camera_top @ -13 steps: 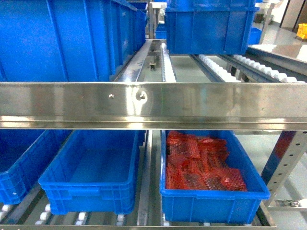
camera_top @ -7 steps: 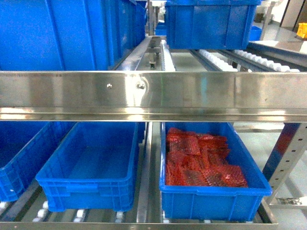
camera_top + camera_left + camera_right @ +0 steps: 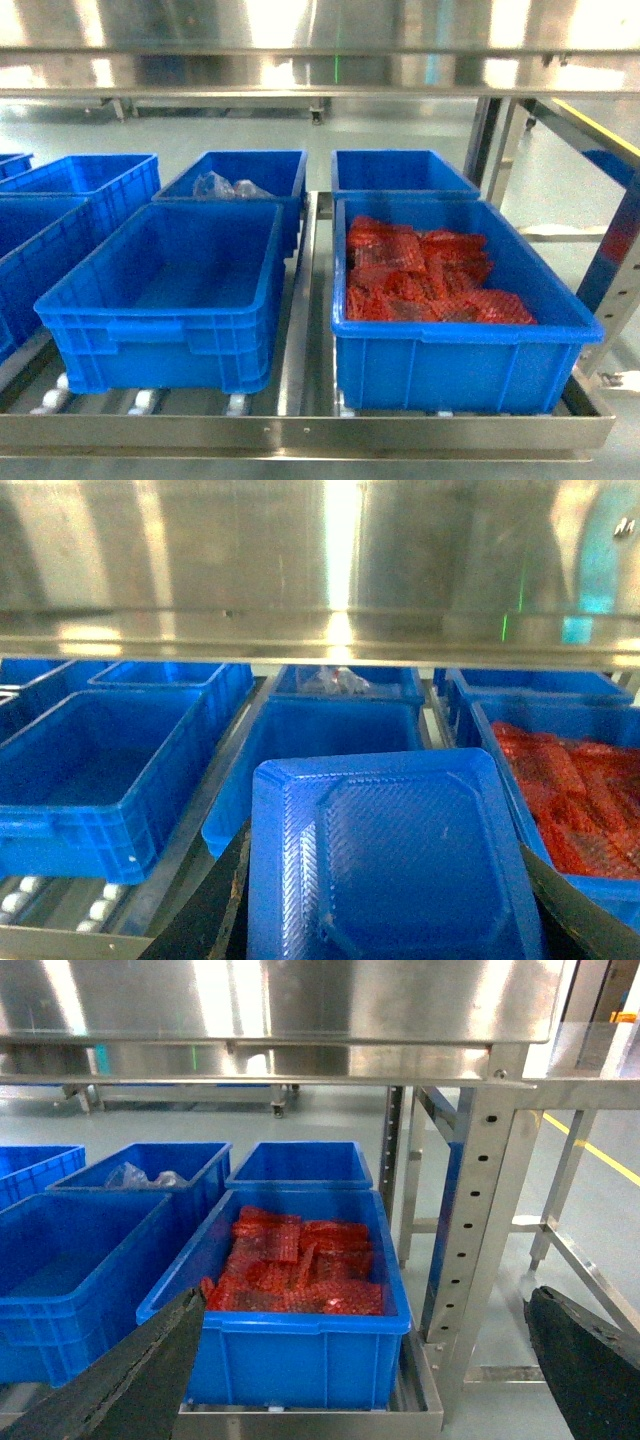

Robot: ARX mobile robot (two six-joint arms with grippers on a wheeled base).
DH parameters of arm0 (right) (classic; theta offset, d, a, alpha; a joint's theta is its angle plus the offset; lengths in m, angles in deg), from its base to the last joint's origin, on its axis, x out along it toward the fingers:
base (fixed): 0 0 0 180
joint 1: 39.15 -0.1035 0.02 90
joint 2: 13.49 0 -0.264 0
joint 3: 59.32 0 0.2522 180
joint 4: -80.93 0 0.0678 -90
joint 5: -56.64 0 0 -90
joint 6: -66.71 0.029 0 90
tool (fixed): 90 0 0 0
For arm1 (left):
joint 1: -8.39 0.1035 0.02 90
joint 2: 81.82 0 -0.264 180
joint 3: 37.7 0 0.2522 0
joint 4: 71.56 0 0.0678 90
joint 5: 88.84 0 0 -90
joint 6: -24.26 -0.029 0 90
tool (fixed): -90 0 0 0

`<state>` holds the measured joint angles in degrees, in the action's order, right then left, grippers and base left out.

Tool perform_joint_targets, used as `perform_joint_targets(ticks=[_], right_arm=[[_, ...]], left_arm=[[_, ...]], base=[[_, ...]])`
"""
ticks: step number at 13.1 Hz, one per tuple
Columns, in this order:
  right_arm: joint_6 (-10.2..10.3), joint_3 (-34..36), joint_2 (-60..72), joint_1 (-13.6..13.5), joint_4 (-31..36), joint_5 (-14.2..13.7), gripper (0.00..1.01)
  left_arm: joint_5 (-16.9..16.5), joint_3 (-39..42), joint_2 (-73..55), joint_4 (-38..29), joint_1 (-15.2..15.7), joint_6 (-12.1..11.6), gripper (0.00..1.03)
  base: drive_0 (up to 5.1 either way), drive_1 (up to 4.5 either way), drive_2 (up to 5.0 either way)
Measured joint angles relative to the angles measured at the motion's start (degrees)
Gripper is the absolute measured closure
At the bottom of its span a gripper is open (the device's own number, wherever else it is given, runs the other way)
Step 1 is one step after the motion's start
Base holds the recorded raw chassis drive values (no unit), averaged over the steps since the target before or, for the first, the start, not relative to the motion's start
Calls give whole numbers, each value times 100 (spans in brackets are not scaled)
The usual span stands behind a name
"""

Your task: Pick blue part to blue bin on bottom shelf

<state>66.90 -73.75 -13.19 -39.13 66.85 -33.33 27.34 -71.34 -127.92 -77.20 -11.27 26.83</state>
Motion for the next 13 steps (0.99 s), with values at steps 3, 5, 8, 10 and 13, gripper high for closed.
perform_joint_targets(ticks=[3,5,8,10,13], right_arm=[[-9,0,0,0,7,0,3],[-4,0,0,0,4,0,3],[-2,0,0,0,4,-4,3],[-7,0,0,0,7,2,3],[0,0,0,0,-4,-2,3]], left_arm=[[0,0,-2,0,0,0,59],[-2,0,-2,0,0,0,59],[0,0,-2,-2,0,0,59],[-2,0,-2,0,0,0,59],[-2,2,-2,4,0,0,59]], base=[[0,0,0],[0,0,0],[0,0,0],[0,0,0],[0,0,0]])
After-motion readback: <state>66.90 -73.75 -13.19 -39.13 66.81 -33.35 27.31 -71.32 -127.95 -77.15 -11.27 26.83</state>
